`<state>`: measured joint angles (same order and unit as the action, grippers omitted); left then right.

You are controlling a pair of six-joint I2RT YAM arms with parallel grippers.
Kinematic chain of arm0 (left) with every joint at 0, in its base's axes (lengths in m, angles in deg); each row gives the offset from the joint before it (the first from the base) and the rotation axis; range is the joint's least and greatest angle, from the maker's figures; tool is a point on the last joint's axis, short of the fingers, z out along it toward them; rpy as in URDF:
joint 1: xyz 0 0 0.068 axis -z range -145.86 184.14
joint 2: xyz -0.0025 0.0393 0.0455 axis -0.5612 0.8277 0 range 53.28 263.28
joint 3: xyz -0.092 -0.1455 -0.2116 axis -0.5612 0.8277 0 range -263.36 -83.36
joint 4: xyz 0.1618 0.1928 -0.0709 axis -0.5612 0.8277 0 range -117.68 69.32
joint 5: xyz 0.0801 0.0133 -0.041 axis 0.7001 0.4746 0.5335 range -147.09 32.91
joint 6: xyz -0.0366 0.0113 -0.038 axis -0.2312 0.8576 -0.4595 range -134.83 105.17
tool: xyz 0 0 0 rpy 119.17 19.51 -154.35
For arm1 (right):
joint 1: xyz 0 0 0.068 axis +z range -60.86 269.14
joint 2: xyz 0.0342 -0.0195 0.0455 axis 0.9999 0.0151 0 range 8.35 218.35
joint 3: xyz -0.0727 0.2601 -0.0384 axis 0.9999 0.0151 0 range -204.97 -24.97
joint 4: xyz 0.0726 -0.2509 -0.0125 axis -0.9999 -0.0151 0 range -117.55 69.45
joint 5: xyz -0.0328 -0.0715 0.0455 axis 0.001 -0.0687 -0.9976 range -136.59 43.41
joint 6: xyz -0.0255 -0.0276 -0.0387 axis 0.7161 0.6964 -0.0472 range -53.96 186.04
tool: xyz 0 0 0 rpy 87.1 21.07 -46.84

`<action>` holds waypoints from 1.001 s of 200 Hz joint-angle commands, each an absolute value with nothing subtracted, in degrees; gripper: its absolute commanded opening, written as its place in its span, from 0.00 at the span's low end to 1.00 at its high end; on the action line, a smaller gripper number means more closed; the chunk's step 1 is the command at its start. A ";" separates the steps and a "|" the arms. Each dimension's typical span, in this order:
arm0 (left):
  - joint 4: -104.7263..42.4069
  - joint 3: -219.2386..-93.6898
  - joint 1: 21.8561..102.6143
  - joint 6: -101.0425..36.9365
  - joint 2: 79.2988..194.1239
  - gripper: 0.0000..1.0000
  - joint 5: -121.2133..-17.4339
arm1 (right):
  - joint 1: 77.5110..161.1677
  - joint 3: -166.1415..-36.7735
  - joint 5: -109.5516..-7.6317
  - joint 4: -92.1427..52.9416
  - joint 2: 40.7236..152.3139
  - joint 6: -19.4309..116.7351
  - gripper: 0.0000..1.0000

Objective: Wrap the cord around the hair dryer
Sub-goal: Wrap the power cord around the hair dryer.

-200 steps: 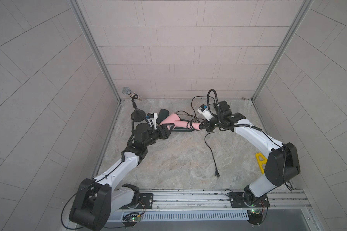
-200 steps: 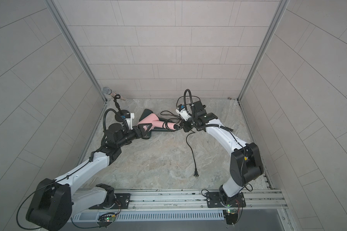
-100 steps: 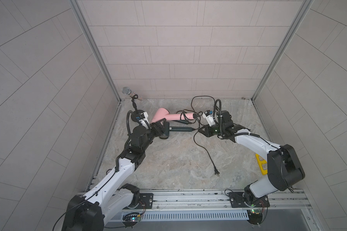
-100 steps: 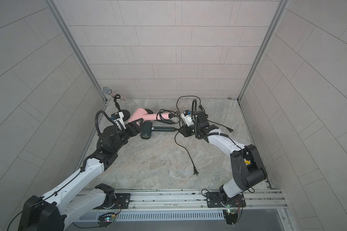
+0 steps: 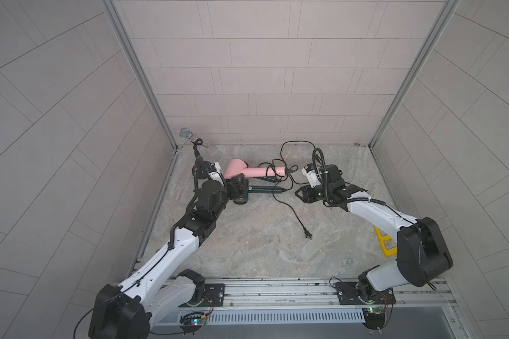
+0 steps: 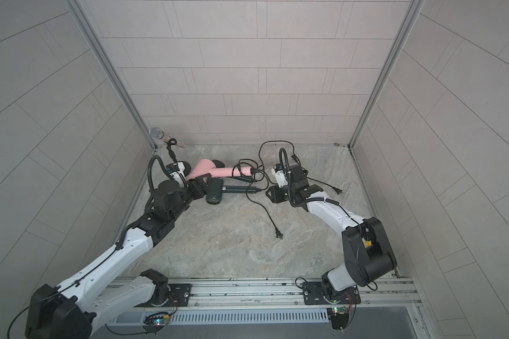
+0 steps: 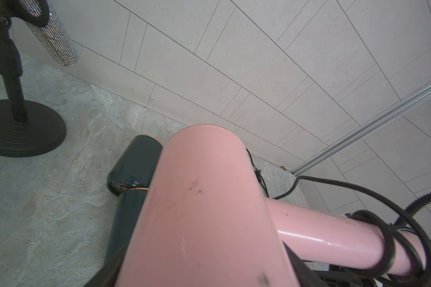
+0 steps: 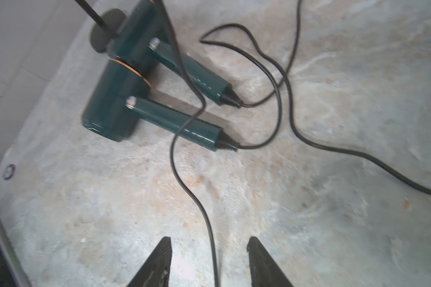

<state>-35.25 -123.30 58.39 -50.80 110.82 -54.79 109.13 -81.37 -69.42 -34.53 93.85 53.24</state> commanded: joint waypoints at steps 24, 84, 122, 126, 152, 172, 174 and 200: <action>-35.39 -127.49 58.50 -50.17 109.31 0.00 -54.62 | 112.55 -82.93 -60.36 -44.65 98.15 56.24 0.52; -34.09 -129.46 58.61 -50.34 109.63 0.00 -56.20 | 115.77 -83.31 -57.77 -38.29 104.97 52.78 0.52; -34.00 -129.56 58.57 -50.83 109.53 0.00 -56.73 | 116.33 -83.24 -54.29 -35.82 108.12 50.83 0.47; -33.99 -129.51 58.57 -50.87 109.43 0.00 -56.67 | 116.34 -83.21 -54.12 -35.56 108.40 50.69 0.46; -34.71 -129.55 58.57 -51.62 109.51 0.00 -56.96 | 117.26 -82.61 -54.04 -32.69 109.75 49.82 0.29; -36.27 -129.07 58.49 -53.39 109.67 0.00 -57.85 | 117.78 -81.88 -54.45 -31.04 110.57 49.67 0.10; -36.35 -129.06 58.53 -53.59 109.74 0.00 -57.94 | 117.72 -81.78 -54.47 -31.02 110.64 49.64 0.09; -37.35 -129.02 58.38 -55.58 110.43 0.00 -57.16 | 117.88 -79.83 -55.47 -31.07 109.45 49.73 0.00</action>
<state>-30.86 -126.84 58.41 -52.48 110.84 -57.35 117.63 -81.85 -55.37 -32.08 110.17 50.03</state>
